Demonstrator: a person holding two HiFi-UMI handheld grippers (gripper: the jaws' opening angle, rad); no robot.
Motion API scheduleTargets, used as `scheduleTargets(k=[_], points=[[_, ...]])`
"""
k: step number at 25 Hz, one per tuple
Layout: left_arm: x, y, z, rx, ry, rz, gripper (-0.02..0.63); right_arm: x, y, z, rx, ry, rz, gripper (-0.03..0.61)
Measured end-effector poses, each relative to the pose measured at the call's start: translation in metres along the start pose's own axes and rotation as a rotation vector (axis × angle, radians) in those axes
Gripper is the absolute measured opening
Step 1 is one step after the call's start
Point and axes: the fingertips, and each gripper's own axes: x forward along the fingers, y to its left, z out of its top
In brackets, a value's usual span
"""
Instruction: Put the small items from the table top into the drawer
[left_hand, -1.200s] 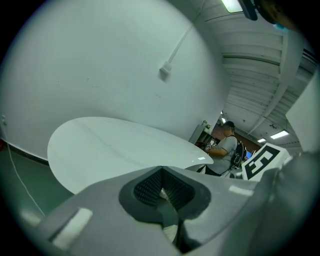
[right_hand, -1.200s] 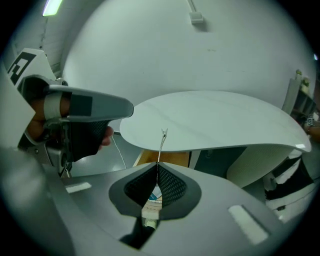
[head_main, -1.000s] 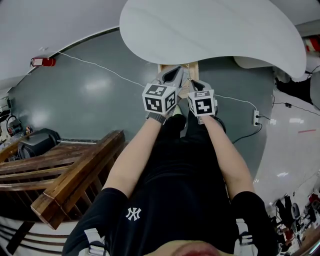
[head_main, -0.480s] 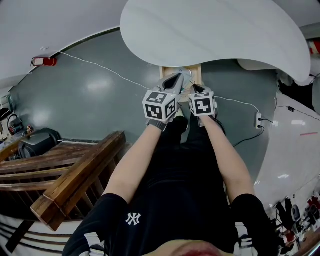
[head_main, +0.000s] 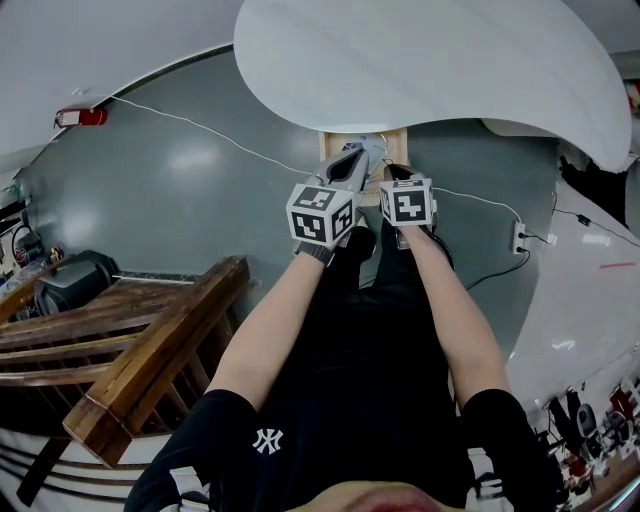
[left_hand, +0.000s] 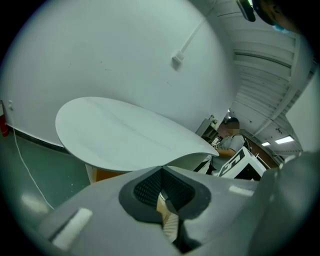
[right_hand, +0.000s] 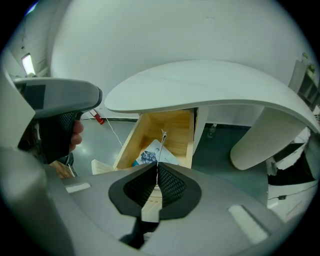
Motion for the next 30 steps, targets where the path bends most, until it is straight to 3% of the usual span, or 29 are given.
scheduleTargets(k=[4,8,14,21,30], points=[[0.005,0.009,-0.006,-0.016,0.004,0.002,0.001,0.012,-0.002,0.002,-0.001,0.004,0.005,0.039],[0.004,0.017,-0.004,-0.025,0.004,0.008,0.001,0.019,0.001,0.004,-0.002,0.022,0.023,0.097],[-0.003,0.024,0.011,-0.027,-0.018,0.027,0.001,0.008,-0.001,0.016,-0.025,-0.01,0.007,0.03],[-0.015,0.017,0.032,-0.013,-0.039,0.03,0.001,-0.025,0.003,0.049,-0.015,-0.097,0.025,0.023],[-0.037,-0.005,0.082,0.011,-0.104,0.005,0.001,-0.091,0.012,0.113,-0.009,-0.289,0.06,0.021]])
